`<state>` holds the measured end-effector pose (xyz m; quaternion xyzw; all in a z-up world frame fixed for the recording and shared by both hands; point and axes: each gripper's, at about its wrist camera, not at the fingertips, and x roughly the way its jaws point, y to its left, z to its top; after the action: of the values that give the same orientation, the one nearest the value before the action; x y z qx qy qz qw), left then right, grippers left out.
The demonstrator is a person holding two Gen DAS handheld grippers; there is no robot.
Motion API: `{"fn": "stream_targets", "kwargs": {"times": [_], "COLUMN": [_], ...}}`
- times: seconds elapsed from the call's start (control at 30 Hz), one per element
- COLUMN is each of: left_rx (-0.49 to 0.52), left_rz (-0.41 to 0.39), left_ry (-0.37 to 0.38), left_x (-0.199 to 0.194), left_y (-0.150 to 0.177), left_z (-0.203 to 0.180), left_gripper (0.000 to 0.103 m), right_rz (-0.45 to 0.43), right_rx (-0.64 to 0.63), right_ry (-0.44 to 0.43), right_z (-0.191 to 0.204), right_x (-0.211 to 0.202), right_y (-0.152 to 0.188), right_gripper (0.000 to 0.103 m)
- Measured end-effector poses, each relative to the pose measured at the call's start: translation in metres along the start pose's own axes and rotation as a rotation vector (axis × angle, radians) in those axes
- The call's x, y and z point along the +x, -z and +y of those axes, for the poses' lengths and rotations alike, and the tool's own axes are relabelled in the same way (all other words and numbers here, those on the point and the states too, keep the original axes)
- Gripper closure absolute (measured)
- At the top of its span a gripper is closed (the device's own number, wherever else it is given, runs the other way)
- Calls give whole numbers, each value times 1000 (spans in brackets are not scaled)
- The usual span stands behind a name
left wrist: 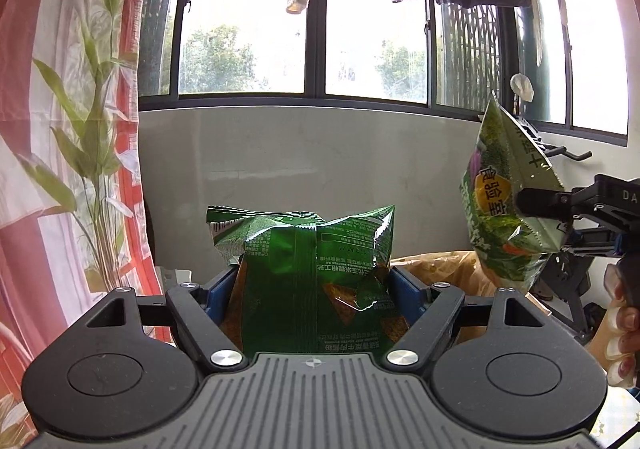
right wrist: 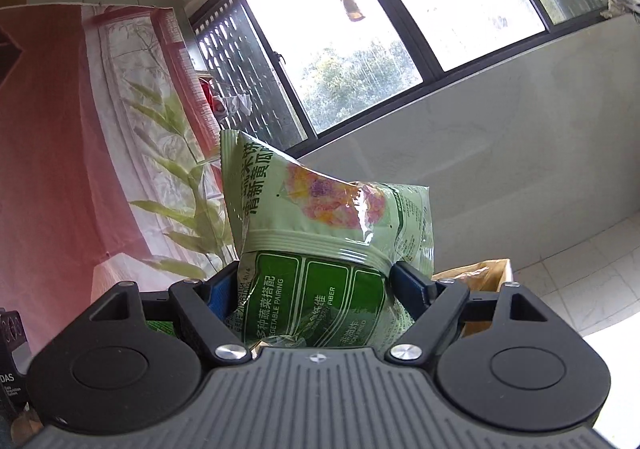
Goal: Organize snacks
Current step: 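Lift both held green bags and carry them over the lined box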
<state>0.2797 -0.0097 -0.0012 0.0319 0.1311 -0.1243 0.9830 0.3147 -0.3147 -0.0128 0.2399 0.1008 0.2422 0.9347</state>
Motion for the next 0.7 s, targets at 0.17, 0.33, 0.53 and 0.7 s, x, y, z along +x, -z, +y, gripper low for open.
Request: {"fn": "stream_targets", "kwargs": {"times": [0.17,0.33,0.53,0.7], "left_rx": [7,7,28,45], "left_rz": [23,52,112,150], "left_ry": [20,66,80,49], "left_x": [34,69,115,139], "left_y": [-10,-18,-16,-12], "left_z": [-4,-10,-23,-24], "left_gripper": [22,22,17,10], "right_rz": [74,142,168,140], "right_rx": [236,305,334,289], "right_ry": [16,113,181,201], "right_z": [-39,-60,-71,-65], "right_x": [38,53,50,44], "right_y": [7,19,24,21], "right_gripper": [21,18,15,9]}}
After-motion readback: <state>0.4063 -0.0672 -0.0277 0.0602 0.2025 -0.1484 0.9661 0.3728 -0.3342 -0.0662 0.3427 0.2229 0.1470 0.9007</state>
